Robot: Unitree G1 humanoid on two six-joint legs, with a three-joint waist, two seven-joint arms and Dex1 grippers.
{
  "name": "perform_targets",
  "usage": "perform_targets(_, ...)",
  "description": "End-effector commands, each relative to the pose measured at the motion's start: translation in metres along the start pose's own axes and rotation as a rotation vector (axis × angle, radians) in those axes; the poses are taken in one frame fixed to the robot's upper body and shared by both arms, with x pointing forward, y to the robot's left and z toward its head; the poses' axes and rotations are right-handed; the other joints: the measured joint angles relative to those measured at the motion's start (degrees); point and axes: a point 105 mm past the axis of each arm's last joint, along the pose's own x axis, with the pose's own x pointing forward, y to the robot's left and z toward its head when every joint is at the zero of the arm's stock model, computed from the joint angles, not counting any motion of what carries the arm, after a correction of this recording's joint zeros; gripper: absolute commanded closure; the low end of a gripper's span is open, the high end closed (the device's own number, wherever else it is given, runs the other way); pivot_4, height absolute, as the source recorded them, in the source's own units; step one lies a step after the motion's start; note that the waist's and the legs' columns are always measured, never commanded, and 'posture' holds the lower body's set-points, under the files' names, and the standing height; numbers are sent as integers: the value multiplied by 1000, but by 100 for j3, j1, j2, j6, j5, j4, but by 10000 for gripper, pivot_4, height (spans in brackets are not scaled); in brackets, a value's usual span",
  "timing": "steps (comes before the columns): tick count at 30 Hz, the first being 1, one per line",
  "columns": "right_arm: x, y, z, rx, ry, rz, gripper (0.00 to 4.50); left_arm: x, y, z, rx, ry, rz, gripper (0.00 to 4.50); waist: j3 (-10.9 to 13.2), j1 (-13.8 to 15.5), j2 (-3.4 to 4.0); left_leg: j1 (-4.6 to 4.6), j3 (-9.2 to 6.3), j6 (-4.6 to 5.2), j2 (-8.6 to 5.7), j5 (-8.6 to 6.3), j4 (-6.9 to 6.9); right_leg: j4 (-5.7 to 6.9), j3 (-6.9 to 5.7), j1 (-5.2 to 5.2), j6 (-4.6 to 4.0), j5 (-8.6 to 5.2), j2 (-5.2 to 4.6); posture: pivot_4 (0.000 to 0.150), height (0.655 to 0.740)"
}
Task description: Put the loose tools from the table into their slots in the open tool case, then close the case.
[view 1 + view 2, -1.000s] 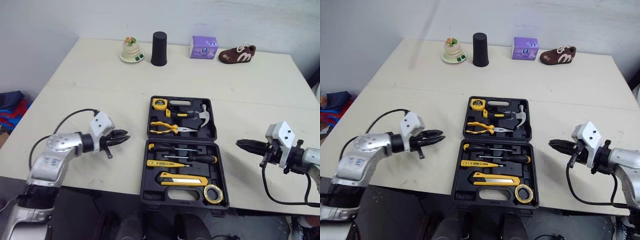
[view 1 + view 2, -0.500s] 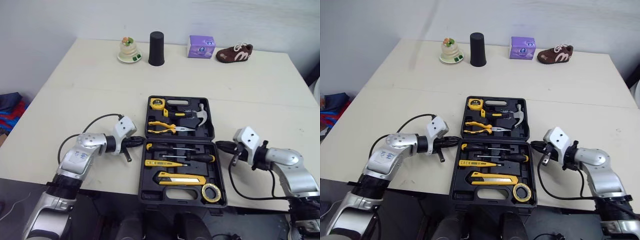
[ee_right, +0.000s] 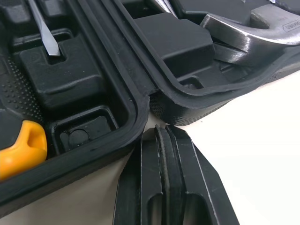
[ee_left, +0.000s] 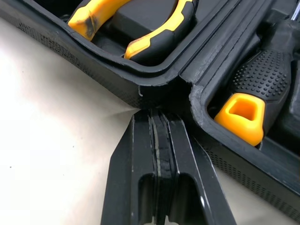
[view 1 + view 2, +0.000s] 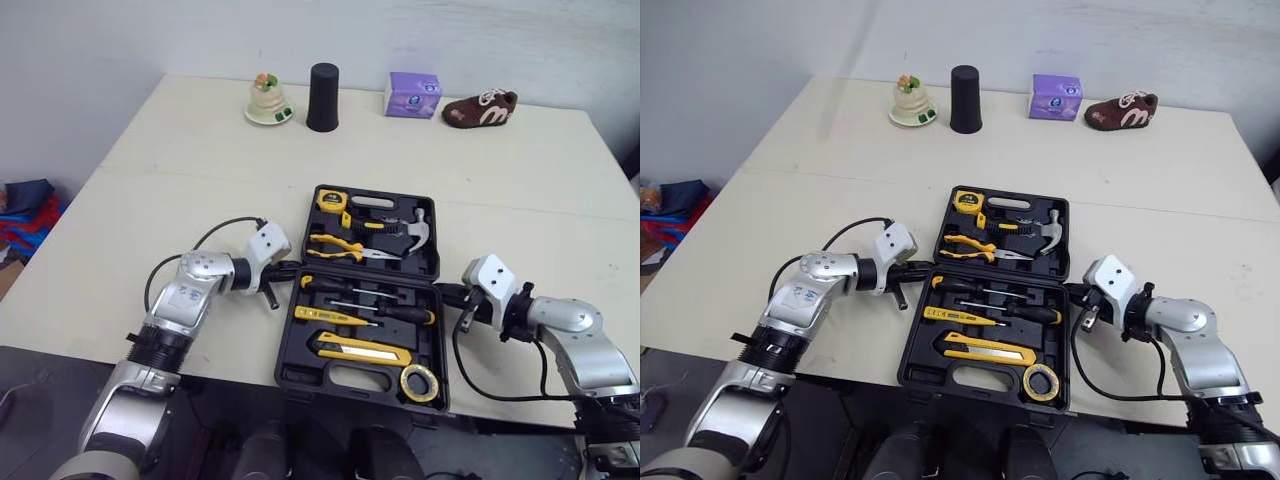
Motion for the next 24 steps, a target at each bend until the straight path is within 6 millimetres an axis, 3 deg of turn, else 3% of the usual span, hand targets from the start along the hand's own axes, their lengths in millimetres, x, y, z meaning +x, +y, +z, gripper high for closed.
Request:
perform_targets(1,-9,-1,5,-33,29,40,41836,-9,13,5,0,32,72,38378,0,10,0,0,-1,2,-2,0,-1,0,-1,0,0,0,-2,1500,7341)
perform_targets(2,-11,-3,5,-42,30,34,38564,-11,14,5,1,43,79,36353,0,-5,0,0,-3,2,-2,0,0,0,-2,1,0,0,-2,1500,7341)
perform_targets(4,-16,-9,6,-42,35,3,31597,-21,21,5,12,50,108,27917,0,-20,0,1,-3,2,0,0,-2,0,-2,2,0,0,-1,1500,7341)
perform_targets(7,-43,-40,16,53,94,-167,16485,-59,36,1,-53,102,125,14713,3,-107,3,0,0,-1,4,2,-7,2,-2,-5,0,0,1,1500,7341)
perform_targets(10,-58,-56,20,178,211,-276,1820,-74,44,9,-168,93,148,1720,6,-162,10,-30,4,-5,3,7,-5,47,6,-48,-1,-1,1,1500,7341)
perform_targets(12,-61,-51,27,376,295,-232,773,-76,44,23,-308,107,133,741,7,-149,10,-65,-4,-4,4,16,15,69,1,-79,-2,0,1,1500,7341)
perform_targets(16,-59,-44,41,615,359,-191,773,-68,44,56,-408,99,114,741,9,-109,6,-93,-26,3,2,17,47,77,-7,-89,-3,-1,-1,1500,7341)
perform_targets(20,-45,-44,69,691,321,-142,773,-56,46,77,-484,101,100,741,8,-135,7,-115,-20,10,-9,11,46,81,-6,-105,-1,0,-10,1500,7341)
perform_targets(24,-28,-47,83,689,310,-128,773,-37,50,79,-465,144,121,741,9,-153,7,-171,-7,10,-16,17,62,130,0,-182,2,1,-9,1500,7341)
